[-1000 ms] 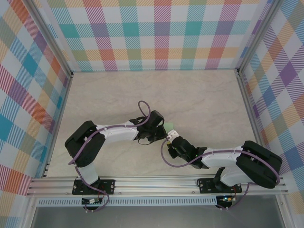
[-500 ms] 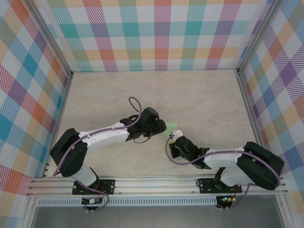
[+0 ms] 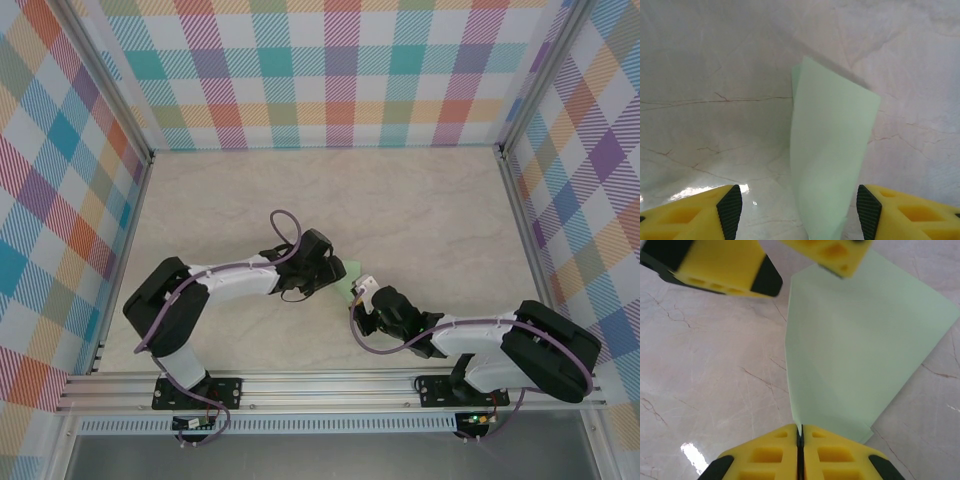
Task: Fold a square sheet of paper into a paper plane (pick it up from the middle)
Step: Fold the wing for the fifth time at the center of the table.
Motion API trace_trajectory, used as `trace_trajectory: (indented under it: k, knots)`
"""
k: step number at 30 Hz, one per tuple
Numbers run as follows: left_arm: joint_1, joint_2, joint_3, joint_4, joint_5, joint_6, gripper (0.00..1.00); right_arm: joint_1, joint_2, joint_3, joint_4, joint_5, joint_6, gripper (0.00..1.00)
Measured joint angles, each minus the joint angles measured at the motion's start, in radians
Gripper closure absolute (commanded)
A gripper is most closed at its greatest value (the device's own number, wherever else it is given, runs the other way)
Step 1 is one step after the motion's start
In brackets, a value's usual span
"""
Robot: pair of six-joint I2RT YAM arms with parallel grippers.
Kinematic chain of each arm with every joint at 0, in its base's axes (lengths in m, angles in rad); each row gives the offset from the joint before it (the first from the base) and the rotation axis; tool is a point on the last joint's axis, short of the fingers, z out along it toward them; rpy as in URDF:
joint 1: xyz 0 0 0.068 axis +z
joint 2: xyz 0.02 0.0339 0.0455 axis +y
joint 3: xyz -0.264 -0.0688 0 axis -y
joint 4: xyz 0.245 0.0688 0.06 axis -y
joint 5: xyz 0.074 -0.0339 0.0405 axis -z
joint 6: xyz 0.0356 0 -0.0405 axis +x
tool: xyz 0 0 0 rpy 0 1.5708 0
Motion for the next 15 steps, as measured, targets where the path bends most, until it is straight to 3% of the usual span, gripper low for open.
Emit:
trace_trajectory:
  k: [4,7,9,15]
  knots:
    - [0.010,0.059,0.010,0.016,0.043,0.010,0.54,0.000,0.000,0.001,-0.005,-0.009,-0.011,0.85]
    - [0.019,0.091,0.044,0.005,0.053,0.029,0.77,0.000,0.000,0.011,-0.031,-0.014,-0.006,0.79]
    - [0.023,0.102,0.073,-0.015,0.052,0.049,0.86,0.000,-0.003,0.022,-0.059,-0.021,0.008,0.68]
    - [0.024,0.103,0.105,-0.047,0.048,0.099,0.96,-0.015,-0.123,0.067,-0.235,-0.065,0.151,0.52]
